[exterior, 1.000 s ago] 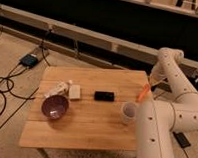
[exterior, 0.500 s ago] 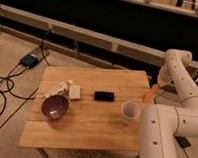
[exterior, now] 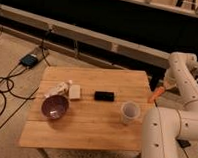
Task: Drag the pepper across the table
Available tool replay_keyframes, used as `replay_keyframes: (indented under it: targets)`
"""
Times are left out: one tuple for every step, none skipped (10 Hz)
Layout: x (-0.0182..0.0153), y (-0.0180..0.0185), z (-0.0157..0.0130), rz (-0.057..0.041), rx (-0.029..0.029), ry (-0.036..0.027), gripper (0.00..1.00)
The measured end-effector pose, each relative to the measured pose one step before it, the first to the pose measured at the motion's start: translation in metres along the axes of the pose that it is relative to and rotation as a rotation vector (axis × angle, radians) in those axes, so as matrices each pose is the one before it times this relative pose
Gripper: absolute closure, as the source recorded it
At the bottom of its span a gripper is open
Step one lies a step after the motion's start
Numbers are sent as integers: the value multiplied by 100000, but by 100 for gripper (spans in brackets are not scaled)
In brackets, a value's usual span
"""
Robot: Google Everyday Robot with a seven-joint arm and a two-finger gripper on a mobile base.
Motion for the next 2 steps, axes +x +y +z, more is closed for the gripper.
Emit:
replay_keyframes:
  targets:
    - [-652,-536,111,1589,962,-1485,100]
    - [-441,-333,11,1098,526,-904,100]
